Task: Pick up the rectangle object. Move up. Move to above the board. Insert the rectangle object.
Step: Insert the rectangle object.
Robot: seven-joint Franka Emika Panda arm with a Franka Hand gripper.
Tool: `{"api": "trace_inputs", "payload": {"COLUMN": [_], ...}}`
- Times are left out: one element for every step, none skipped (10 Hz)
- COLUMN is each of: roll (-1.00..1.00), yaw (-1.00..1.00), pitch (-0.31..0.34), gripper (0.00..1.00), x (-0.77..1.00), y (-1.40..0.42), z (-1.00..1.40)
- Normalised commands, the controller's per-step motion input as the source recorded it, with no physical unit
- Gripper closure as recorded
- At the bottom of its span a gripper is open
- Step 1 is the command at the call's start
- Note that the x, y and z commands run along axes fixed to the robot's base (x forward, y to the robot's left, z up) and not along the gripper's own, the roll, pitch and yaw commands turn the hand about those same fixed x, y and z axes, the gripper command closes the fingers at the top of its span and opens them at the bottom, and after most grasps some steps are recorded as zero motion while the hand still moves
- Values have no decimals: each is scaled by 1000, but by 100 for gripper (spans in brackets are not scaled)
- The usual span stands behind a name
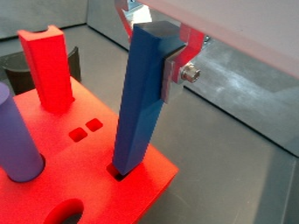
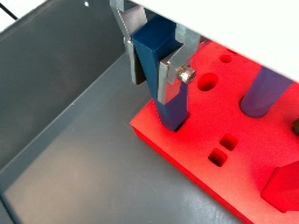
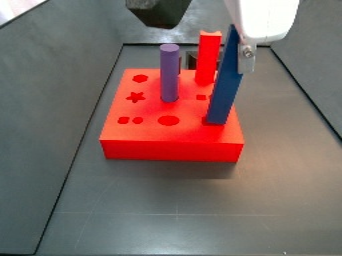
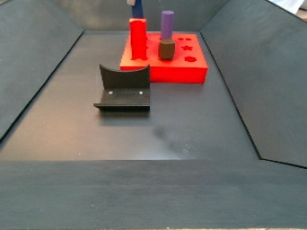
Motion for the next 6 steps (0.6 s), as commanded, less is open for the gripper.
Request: {"api": "trace_inputs", "payload": {"roll": [0,0,-7,-46,-29,0], "yaw": [0,40,137,206,269,314], "pitch": [-417,-450,-433,-411,-407,-337], "gripper": [100,100,100,100,100,100], "x": [-177,-291,-269,-286,-337,-237], "y": [0,0,0,69,97,103], "z": [-386,-360,-320,-180,-143,-120]}}
